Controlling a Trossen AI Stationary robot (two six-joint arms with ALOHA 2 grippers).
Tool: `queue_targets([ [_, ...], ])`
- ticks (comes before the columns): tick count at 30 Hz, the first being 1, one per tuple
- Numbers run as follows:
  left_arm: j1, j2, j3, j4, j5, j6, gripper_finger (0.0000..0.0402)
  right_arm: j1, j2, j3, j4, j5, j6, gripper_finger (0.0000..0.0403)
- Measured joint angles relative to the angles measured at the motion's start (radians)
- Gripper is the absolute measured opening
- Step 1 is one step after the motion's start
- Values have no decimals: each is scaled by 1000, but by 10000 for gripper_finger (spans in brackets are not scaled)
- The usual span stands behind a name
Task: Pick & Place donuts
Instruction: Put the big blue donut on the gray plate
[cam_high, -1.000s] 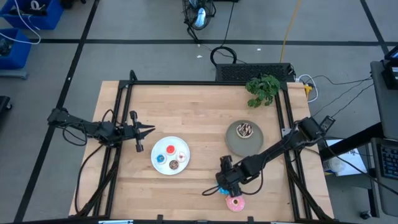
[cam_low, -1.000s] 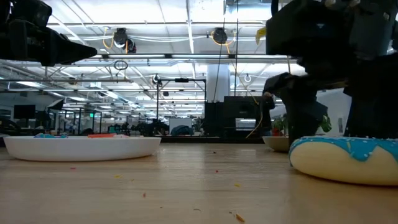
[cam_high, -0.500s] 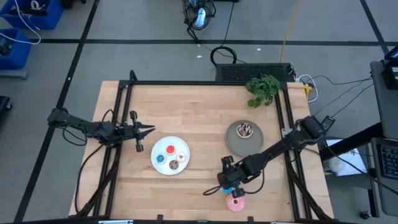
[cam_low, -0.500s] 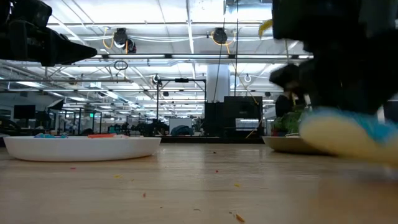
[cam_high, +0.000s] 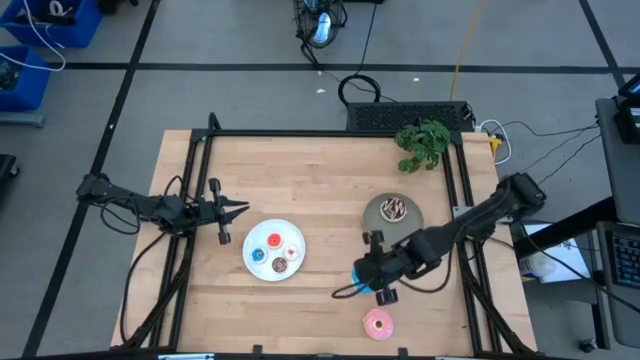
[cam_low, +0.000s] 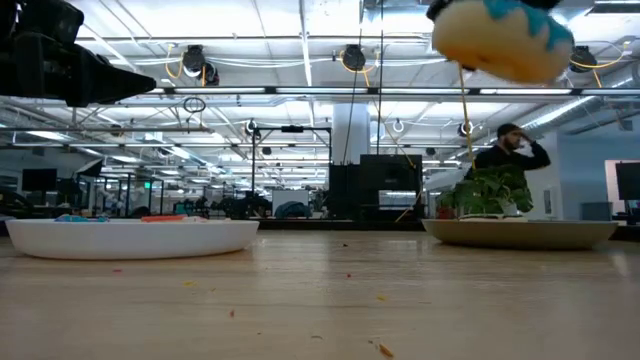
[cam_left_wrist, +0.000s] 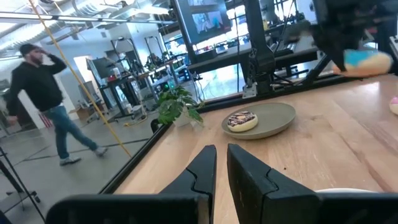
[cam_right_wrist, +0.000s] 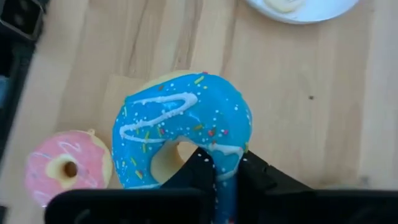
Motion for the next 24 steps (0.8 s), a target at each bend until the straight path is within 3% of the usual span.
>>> queue_targets([
  [10, 0, 0, 0, -16, -1, 27, 47, -64, -77, 34, -145, -7, 153, 17],
  [24, 0, 0, 0, -19, 0, 21, 47, -69, -76, 34, -228, -60, 206, 19],
])
